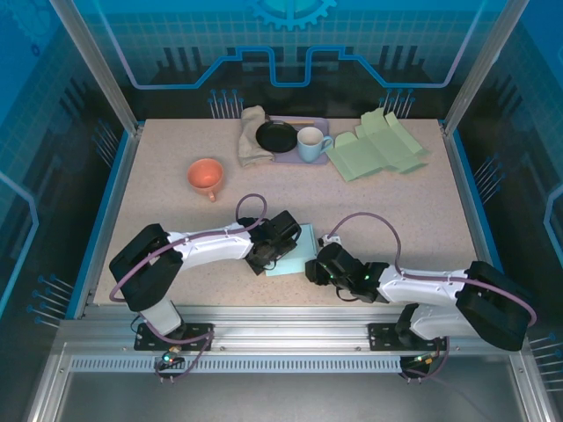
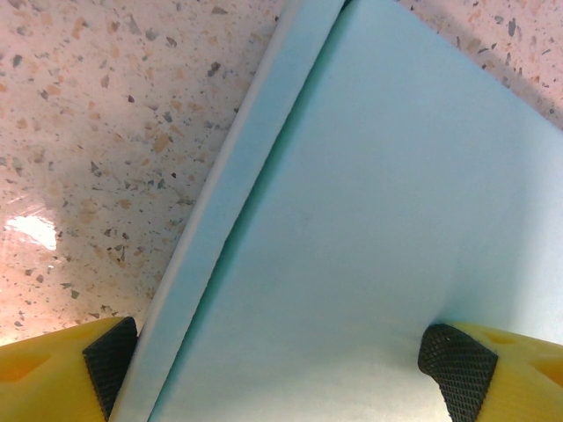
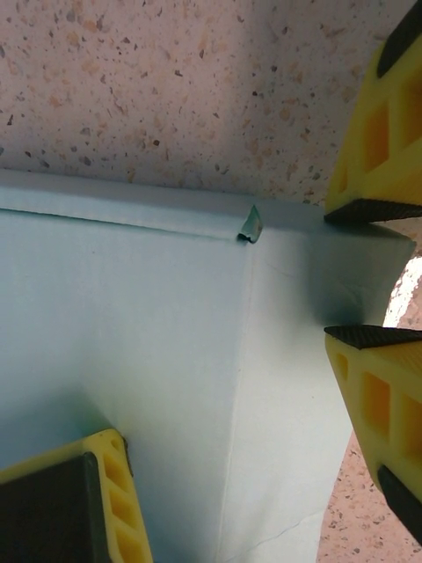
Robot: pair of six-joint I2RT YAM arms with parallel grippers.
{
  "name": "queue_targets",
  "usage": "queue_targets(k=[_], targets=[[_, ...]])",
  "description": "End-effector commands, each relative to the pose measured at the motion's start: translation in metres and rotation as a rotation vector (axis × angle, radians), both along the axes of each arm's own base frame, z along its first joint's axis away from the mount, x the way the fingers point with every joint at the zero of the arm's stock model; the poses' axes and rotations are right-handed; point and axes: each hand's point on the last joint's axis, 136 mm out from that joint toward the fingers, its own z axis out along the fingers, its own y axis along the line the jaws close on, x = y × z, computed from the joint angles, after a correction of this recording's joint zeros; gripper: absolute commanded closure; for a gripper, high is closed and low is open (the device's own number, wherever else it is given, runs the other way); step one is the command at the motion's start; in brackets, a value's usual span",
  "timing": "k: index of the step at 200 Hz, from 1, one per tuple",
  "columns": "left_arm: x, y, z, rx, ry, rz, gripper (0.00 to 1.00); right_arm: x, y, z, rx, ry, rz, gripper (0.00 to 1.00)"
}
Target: Fold the paper box
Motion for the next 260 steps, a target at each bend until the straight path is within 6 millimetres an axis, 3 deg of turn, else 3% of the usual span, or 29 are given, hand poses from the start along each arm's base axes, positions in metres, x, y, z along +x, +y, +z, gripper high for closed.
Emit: queue_targets(k=[1,56,109,169,260], targets=[[-0.064,0.061,-0.060,0.261,0.288,-0.036,0.12,0.005,0.010,0.015,0.059,-0.035,0.013,0.64],[-0.063,0.061,-0.059,0.263,0.285,-0.035,0.12,0.004,0.009,0.016,0.063,-0.036,0.008,0.65],[-0.064,0.062,-0.061,0.264,0.289,-0.034,0.12,0.008,-0.002,0.003,0.005,-0.062,-0.012,0.65],[-0.064,0.062,-0.062,0.267,0.291,-0.036,0.12,0.010,0.000,-0.007,-0.002,-0.068,-0.008,0.66],[-0.072,0.068,-0.074,0.297,0.329,-0.048,0.12,0.021,-0.022,-0.040,-0.157,-0.205,-0.039,0.64]])
